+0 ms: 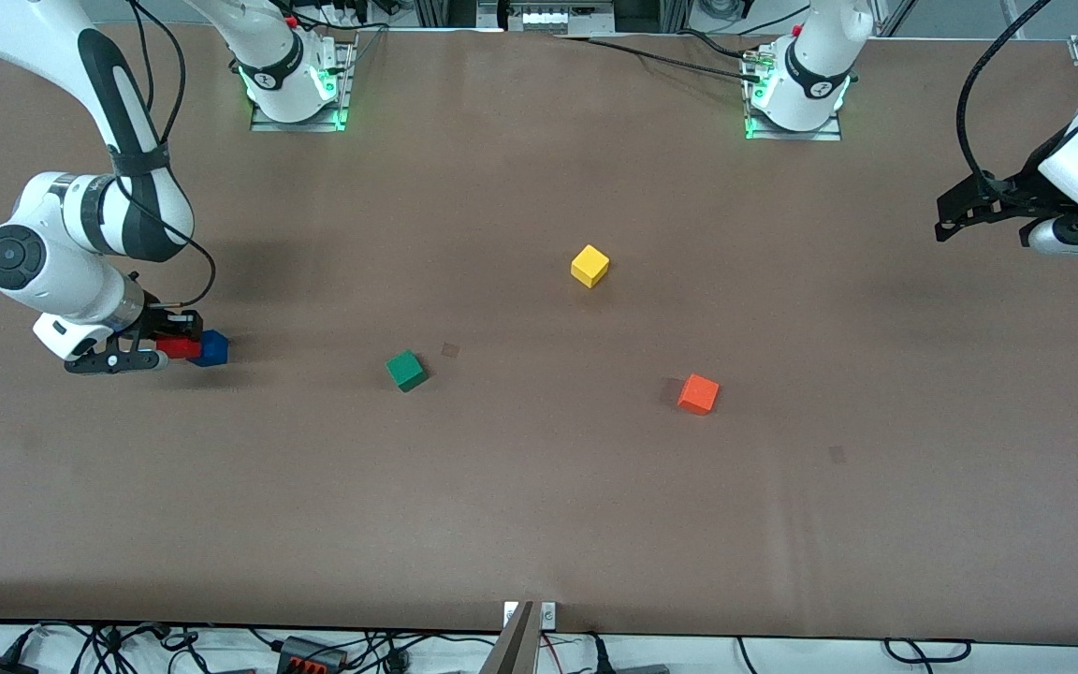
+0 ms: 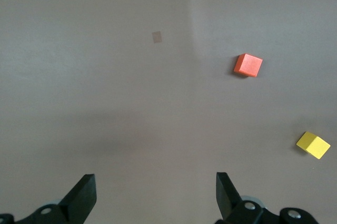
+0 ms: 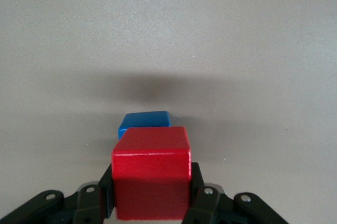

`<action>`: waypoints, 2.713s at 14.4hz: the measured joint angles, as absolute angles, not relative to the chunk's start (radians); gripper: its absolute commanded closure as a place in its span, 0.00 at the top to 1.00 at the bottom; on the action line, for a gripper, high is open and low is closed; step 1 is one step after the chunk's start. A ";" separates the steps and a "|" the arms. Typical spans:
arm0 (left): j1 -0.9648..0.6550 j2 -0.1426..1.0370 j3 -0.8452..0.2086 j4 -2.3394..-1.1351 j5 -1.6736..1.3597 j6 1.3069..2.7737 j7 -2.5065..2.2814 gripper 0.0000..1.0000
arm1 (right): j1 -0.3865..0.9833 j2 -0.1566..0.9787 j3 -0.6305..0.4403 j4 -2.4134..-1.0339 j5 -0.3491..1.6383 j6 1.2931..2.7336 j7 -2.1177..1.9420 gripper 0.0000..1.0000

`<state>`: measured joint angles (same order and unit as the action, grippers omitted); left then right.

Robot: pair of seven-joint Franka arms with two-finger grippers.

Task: Pass red block to right arm, stack on blue
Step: 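Lower the red cube onto the blue cube with the right gripper, then open the right gripper and raise it away from the stack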

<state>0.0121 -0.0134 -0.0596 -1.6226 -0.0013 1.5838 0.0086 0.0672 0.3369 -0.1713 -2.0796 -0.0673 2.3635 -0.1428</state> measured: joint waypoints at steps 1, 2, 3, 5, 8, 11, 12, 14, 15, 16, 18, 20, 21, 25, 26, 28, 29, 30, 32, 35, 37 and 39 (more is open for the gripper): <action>0.012 -0.013 -0.062 -1.623 -0.001 1.583 0.008 1.00 | 0.067 0.340 -0.171 -2.078 -0.065 2.363 -0.143 0.00; 0.012 -0.014 -0.064 -1.622 -0.001 1.583 0.008 1.00 | 0.067 0.342 -0.171 -2.078 -0.063 2.363 -0.143 0.00; 0.012 -0.014 -0.065 -1.621 -0.001 1.583 0.008 1.00 | 0.067 0.344 -0.171 -2.078 -0.060 2.363 -0.143 0.00; 0.010 -0.014 -0.067 -1.614 -0.001 1.583 0.008 1.00 | 0.067 0.347 -0.171 -2.078 -0.040 2.359 -0.145 0.00; 0.003 -0.014 -0.068 -1.596 -0.001 1.579 0.008 1.00 | 0.067 0.350 -0.170 -2.077 -0.010 2.354 -0.168 0.00; 0.002 -0.014 -0.068 -1.594 -0.001 1.574 0.008 1.00 | 0.067 0.352 -0.170 -2.070 -0.003 2.339 -0.172 0.00; 0.002 -0.013 -0.068 -1.594 -0.001 1.574 0.008 1.00 | 0.067 0.353 -0.170 -2.068 -0.003 2.335 -0.172 0.00; 0.002 -0.013 -0.068 -1.594 -0.001 1.573 0.008 1.00 | 0.067 0.357 -0.170 -2.066 -0.002 2.334 -0.173 0.00; 0.002 -0.013 -0.068 -1.594 -0.001 1.573 0.008 1.00 | 0.067 0.358 -0.170 -2.066 -0.002 2.334 -0.173 0.00; 0.002 -0.013 -0.068 -1.594 -0.001 1.573 0.008 1.00 | 0.067 0.359 -0.170 -2.066 -0.002 2.334 -0.173 0.00; 0.002 -0.013 -0.068 -1.594 -0.001 1.572 0.008 1.00 | 0.067 0.360 -0.170 -2.066 -0.002 2.331 -0.173 0.22; 0.002 -0.012 -0.068 -1.594 -0.001 1.572 0.008 1.00 | 0.067 0.360 -0.170 -2.065 -0.002 2.326 -0.173 1.00; 0.002 -0.012 -0.068 -1.594 -0.001 1.572 0.008 1.00 | 0.067 0.360 -0.170 -2.063 -0.002 2.320 -0.173 1.00; 0.002 -0.012 -0.068 -1.592 -0.001 1.572 0.008 1.00 | 0.067 0.360 -0.170 -1.996 -0.001 2.203 -0.173 1.00; 0.002 -0.012 -0.068 -1.592 -0.001 1.572 0.008 1.00 | 0.067 0.360 -0.170 -1.959 -0.001 2.148 -0.173 1.00; 0.002 -0.011 -0.067 -1.592 -0.001 1.572 0.008 1.00 | 0.067 0.358 -0.170 -1.874 -0.001 2.035 -0.173 1.00; 0.002 -0.011 -0.067 -1.592 -0.001 1.572 0.008 1.00 | 0.067 0.356 -0.170 -1.830 -0.001 1.990 -0.173 1.00; 0.002 -0.011 -0.067 -1.592 -0.001 1.572 0.008 1.00 | 0.067 0.354 -0.170 -1.787 -0.001 1.954 -0.174 1.00; 0.002 -0.011 -0.067 -1.592 -0.001 1.572 0.008 1.00 | 0.067 0.348 -0.170 -1.698 -0.001 1.871 -0.175 1.00; 0.002 -0.011 -0.067 -1.592 -0.001 1.572 0.008 1.00 | 0.067 0.335 -0.174 -1.569 -0.001 1.729 -0.175 1.00; 0.002 -0.011 -0.067 -1.591 -0.001 1.572 0.008 1.00 | 0.066 0.314 -0.177 -1.520 -0.001 1.674 -0.175 1.00; 0.002 -0.011 -0.067 -1.591 -0.001 1.572 0.008 1.00 | 0.065 0.286 -0.182 -1.496 -0.001 1.653 -0.158 1.00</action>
